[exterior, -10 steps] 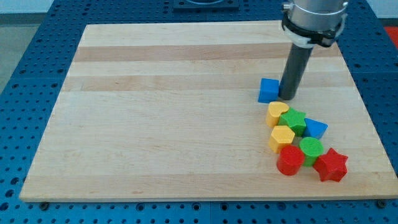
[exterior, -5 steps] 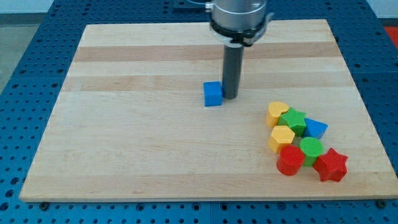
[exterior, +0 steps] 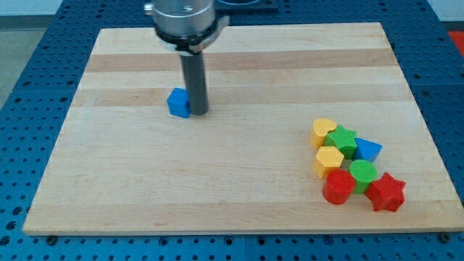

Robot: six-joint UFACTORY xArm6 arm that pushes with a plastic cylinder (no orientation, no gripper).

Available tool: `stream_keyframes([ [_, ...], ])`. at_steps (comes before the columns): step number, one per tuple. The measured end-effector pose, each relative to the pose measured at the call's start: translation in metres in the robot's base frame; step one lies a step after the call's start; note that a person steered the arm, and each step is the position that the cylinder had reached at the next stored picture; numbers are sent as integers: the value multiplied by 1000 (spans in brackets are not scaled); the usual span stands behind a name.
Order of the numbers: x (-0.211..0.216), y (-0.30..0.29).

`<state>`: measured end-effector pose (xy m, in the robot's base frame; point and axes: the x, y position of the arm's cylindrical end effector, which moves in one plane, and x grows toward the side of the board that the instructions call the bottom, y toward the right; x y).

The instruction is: Move the blue cube to the left center of the board

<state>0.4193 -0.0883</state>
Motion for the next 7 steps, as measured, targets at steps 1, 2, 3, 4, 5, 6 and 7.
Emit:
stream_keyframes([
  [1,0,-31],
  [2,-9,-33],
  [3,-29,-33],
  [4,-42,-33],
  [5,-49,-42],
  [6,-50,-55],
  [7,-48,-75],
])
